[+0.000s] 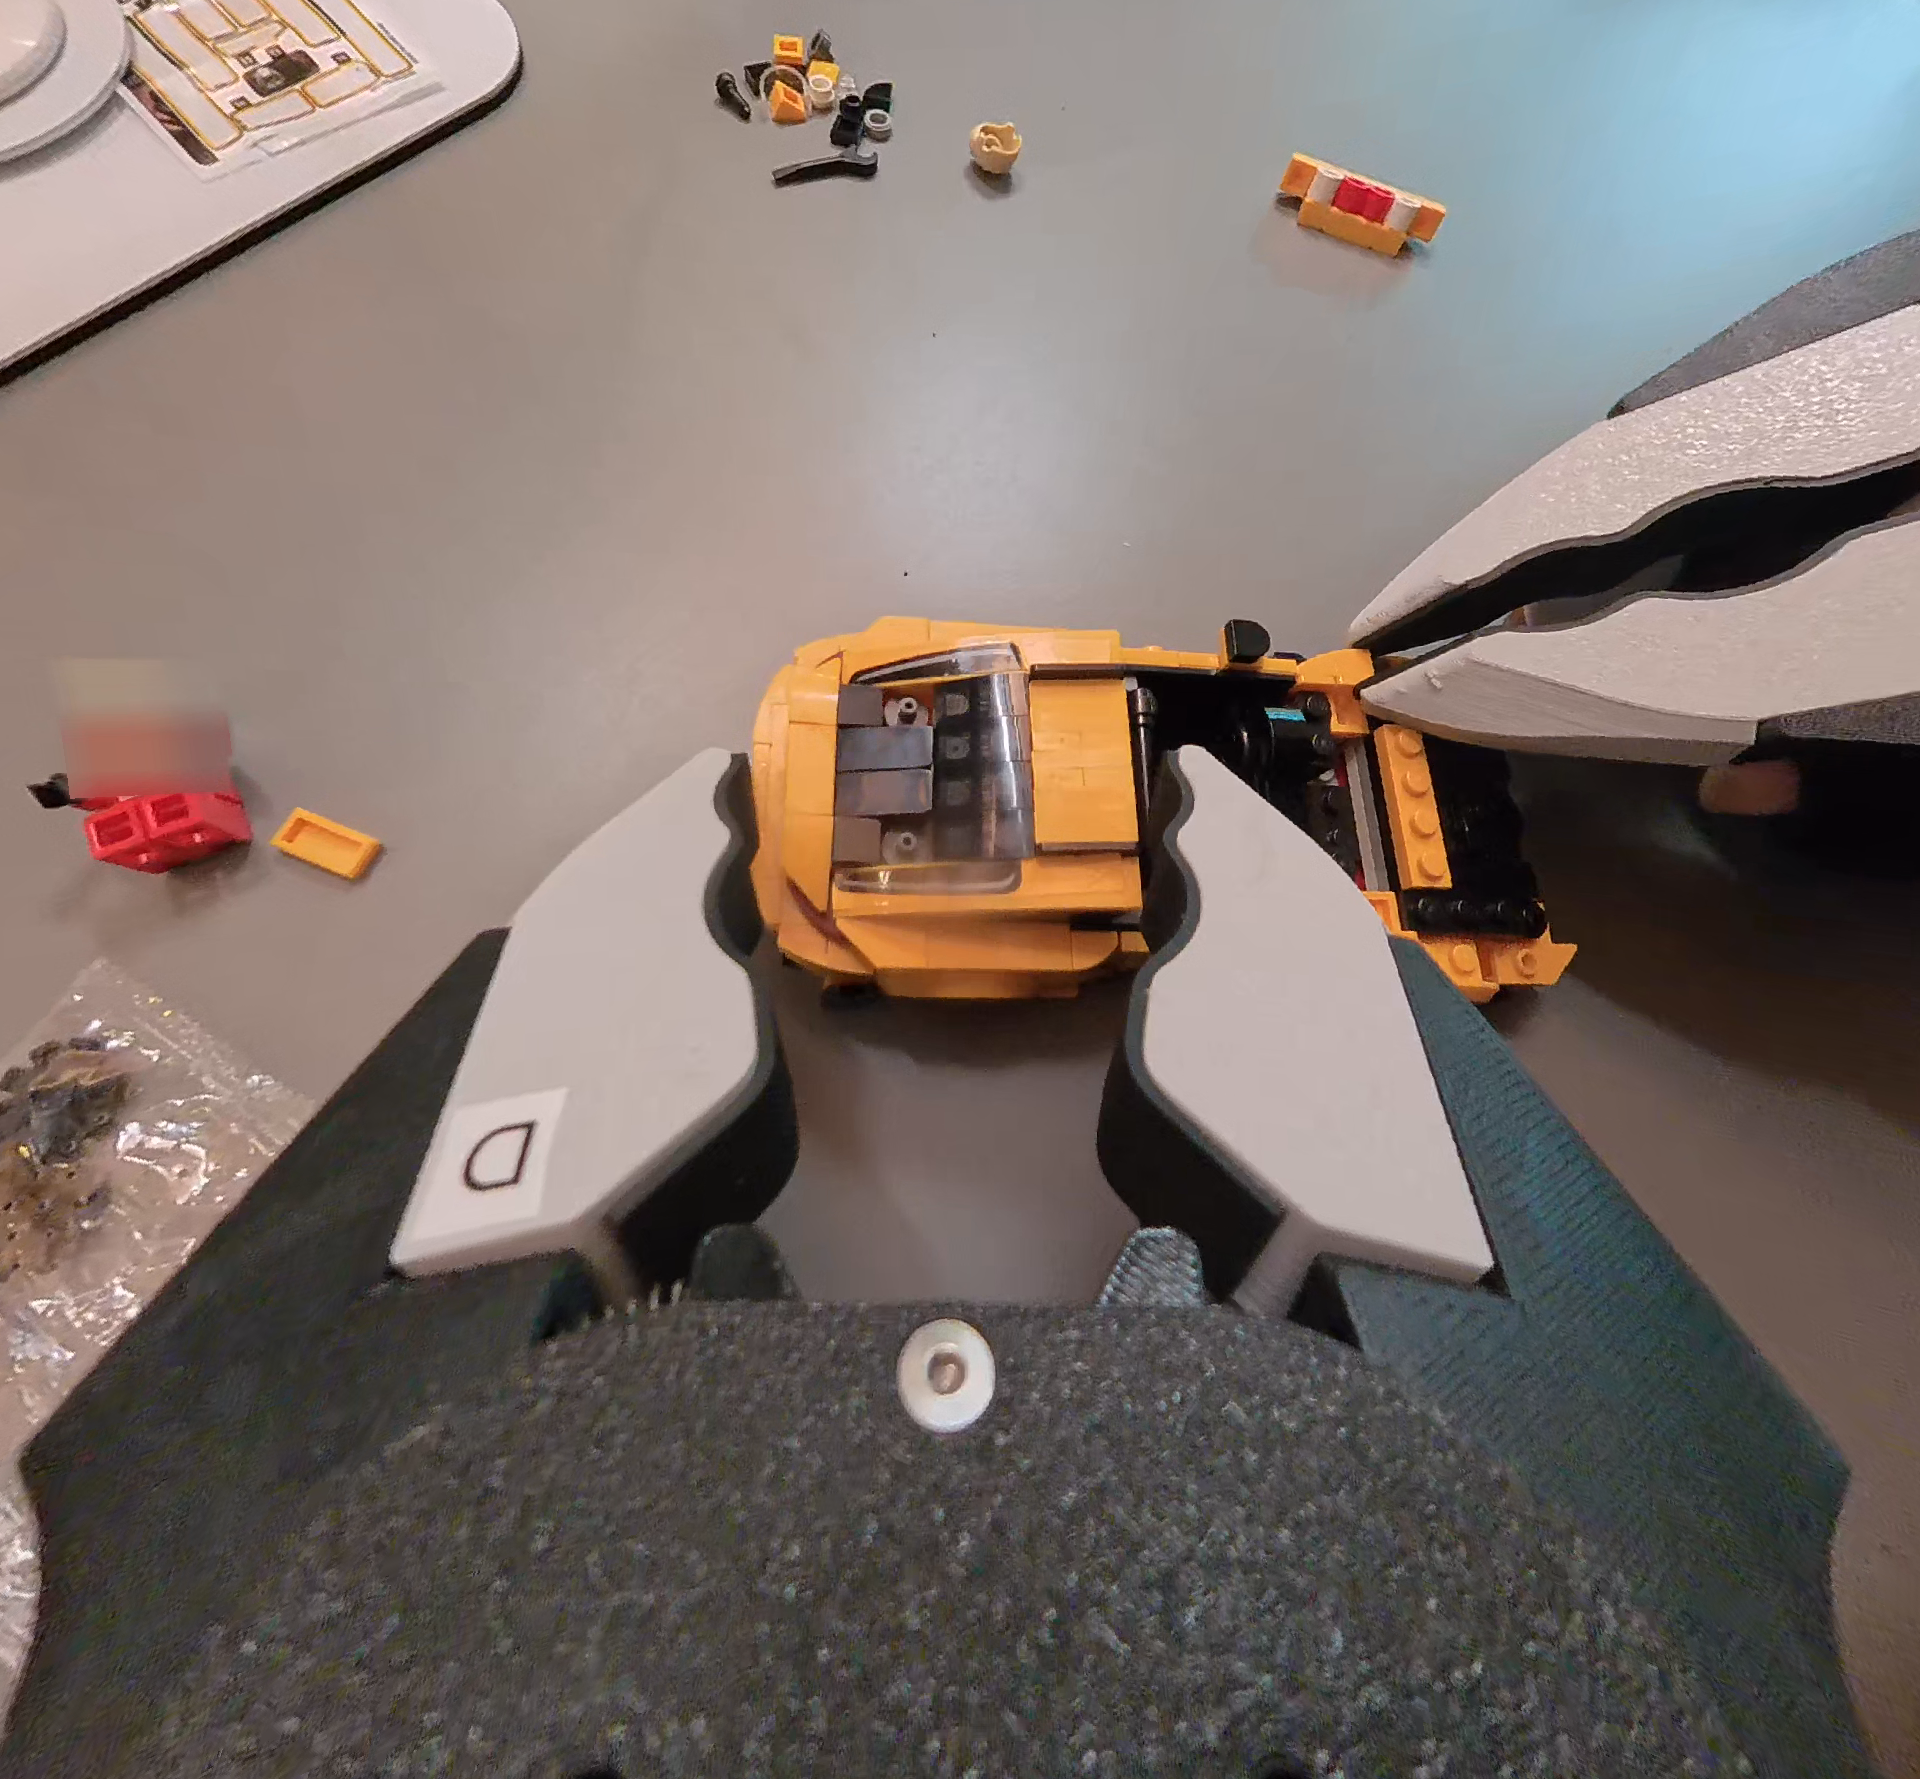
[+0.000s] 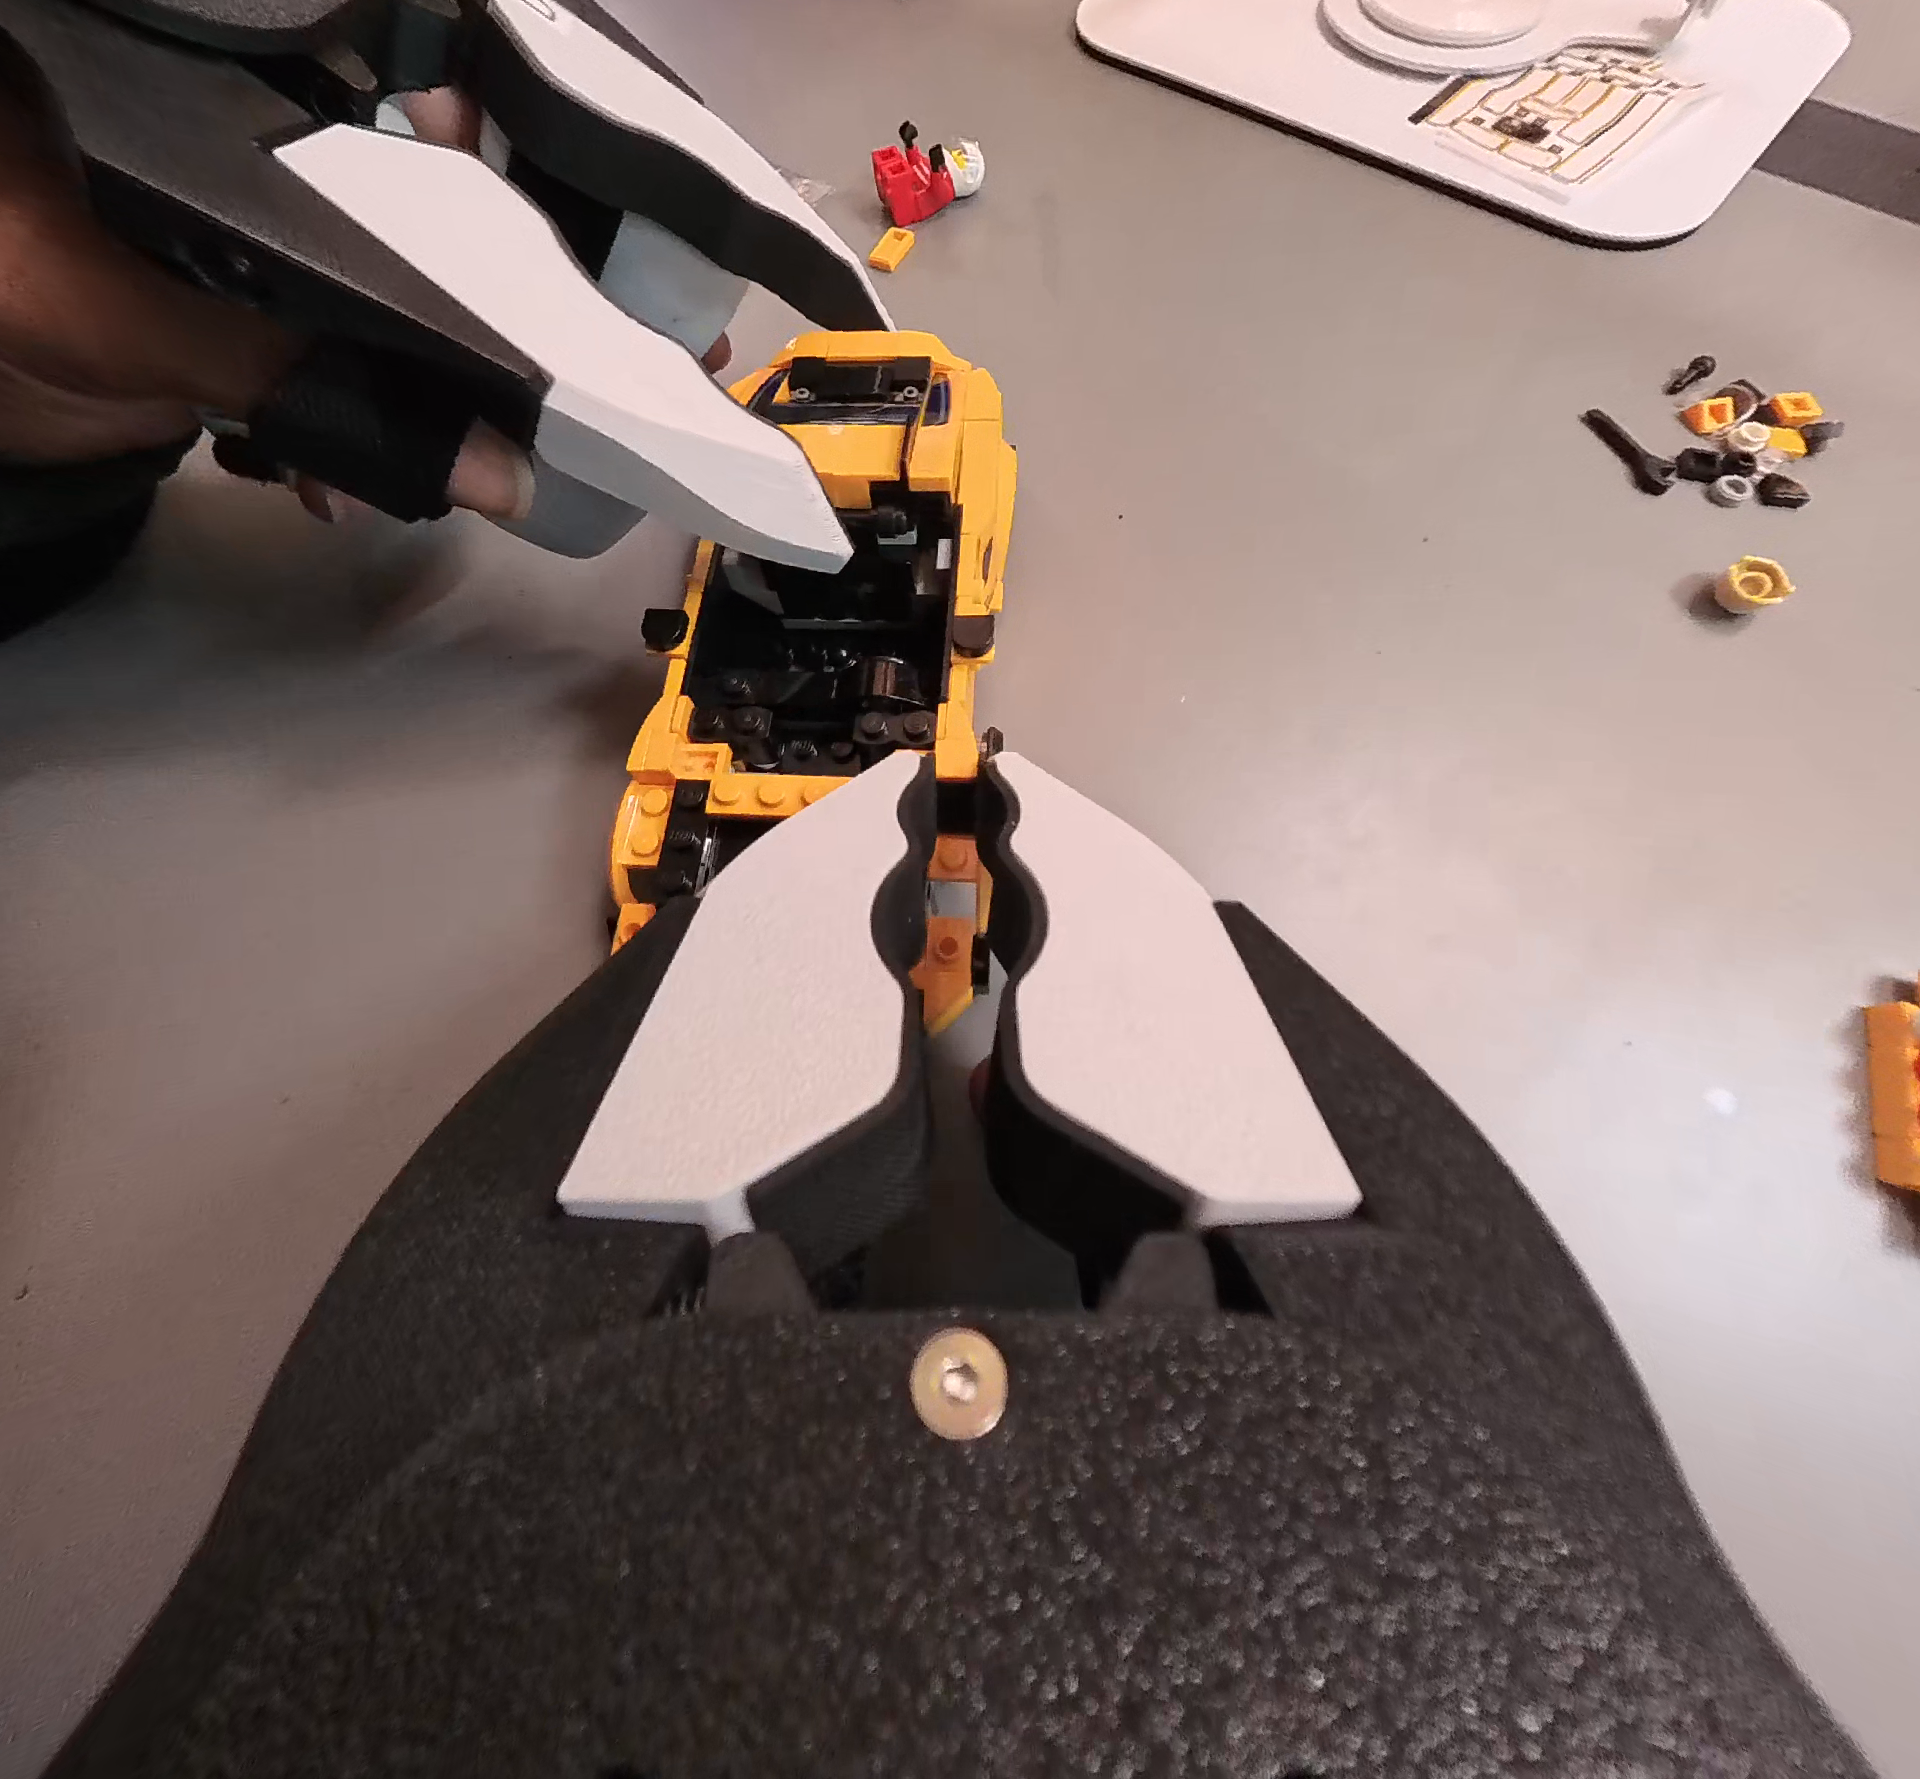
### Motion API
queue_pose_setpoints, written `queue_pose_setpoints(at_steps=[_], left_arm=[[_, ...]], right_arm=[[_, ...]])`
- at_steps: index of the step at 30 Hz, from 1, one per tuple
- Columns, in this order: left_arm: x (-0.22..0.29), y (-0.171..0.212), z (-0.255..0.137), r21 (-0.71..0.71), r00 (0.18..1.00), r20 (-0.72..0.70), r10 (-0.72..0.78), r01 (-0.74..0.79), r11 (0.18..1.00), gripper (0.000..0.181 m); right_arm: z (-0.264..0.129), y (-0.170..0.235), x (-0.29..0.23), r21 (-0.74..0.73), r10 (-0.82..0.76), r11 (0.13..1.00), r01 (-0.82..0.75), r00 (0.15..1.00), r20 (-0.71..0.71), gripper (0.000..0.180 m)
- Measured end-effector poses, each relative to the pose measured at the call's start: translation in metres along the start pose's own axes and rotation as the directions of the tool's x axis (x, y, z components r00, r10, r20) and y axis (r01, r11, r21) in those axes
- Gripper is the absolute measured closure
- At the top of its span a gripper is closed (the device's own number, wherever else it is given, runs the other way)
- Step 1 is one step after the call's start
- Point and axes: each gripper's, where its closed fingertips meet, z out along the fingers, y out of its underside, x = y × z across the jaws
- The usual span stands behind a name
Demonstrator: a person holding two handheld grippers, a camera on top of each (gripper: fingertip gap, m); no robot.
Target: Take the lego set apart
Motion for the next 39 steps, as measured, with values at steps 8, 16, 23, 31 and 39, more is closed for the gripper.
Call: queue_pose_setpoints(at_steps=[8, 16, 23, 31, 39], left_arm=[[0.003, -0.001, 0.001, -0.004, 1.0, -0.012, 0.003, -0.003, 1.0, 0.109], [0.005, -0.002, 0.003, -0.008, 1.0, -0.011, 0.024, -0.024, 1.0, 0.109], [0.008, -0.005, 0.004, -0.008, 0.998, -0.013, 0.06, -0.06, 0.998, 0.114], [0.009, -0.005, 0.005, -0.005, 0.996, -0.008, 0.088, -0.088, 0.996, 0.114], [0.011, -0.006, 0.007, -0.001, 0.994, -0.012, 0.104, -0.104, 0.995, 0.113]], right_arm=[[-0.004, 0.0, 0.0, 0.014, -0.008, 1.0, 0.009, 0.999, -0.031, 0.173], [-0.008, 0.001, 0.0, 0.02, -0.017, 1.0, 0.018, 0.998, -0.057, 0.173], [-0.012, 0.0, -0.002, 0.033, -0.036, 0.999, 0.038, 0.997, -0.066, 0.173], [-0.015, 0.001, -0.001, 0.026, -0.038, 0.999, 0.04, 0.996, -0.075, 0.173], [-0.02, 0.002, 0.0, 0.01, -0.023, 1.0, 0.024, 0.995, -0.096, 0.173]])
